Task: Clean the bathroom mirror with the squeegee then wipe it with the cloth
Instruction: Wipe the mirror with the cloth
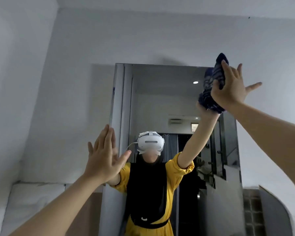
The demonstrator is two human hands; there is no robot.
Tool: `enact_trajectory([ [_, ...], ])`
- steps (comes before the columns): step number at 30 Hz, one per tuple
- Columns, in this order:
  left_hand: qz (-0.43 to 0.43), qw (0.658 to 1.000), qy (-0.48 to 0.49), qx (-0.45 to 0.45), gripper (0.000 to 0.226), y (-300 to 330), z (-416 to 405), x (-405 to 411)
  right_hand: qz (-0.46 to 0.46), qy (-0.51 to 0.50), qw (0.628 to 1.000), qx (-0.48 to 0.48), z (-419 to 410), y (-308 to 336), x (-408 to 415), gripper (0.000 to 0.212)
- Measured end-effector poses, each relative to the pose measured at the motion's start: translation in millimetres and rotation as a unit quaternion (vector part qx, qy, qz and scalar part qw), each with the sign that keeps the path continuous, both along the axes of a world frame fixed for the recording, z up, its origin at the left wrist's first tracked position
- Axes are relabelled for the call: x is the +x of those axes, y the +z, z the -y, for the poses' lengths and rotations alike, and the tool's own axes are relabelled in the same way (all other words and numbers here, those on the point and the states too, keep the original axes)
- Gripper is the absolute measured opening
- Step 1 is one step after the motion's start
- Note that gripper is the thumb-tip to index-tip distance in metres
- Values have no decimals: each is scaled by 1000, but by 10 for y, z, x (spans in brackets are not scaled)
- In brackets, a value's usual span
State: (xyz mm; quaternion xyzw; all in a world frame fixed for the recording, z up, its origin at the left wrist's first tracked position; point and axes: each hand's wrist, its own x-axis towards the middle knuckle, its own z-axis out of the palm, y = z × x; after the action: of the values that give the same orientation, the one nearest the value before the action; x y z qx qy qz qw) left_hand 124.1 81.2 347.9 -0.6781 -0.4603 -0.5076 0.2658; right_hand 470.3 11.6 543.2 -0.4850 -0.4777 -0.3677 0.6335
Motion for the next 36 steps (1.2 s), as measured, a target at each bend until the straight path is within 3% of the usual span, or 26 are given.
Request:
enact_trajectory([
  [4,-1,998,-40,40,79,-83,-180,-15,5,-16,1000,14,-238,1,34,61],
  [10,-7,996,-52,78,76,-113,-308,-9,3,-15,999,48,-403,-1,-391,60],
  [23,5,992,-77,97,73,-168,-371,-30,114,12,993,31,-669,63,-2196,63],
  [29,5,993,-64,103,70,-169,-403,-37,228,11,973,24,-712,13,-2538,59],
  [36,-6,995,-3,97,71,-161,-388,-25,404,28,914,2,-638,-299,-2246,55],
])
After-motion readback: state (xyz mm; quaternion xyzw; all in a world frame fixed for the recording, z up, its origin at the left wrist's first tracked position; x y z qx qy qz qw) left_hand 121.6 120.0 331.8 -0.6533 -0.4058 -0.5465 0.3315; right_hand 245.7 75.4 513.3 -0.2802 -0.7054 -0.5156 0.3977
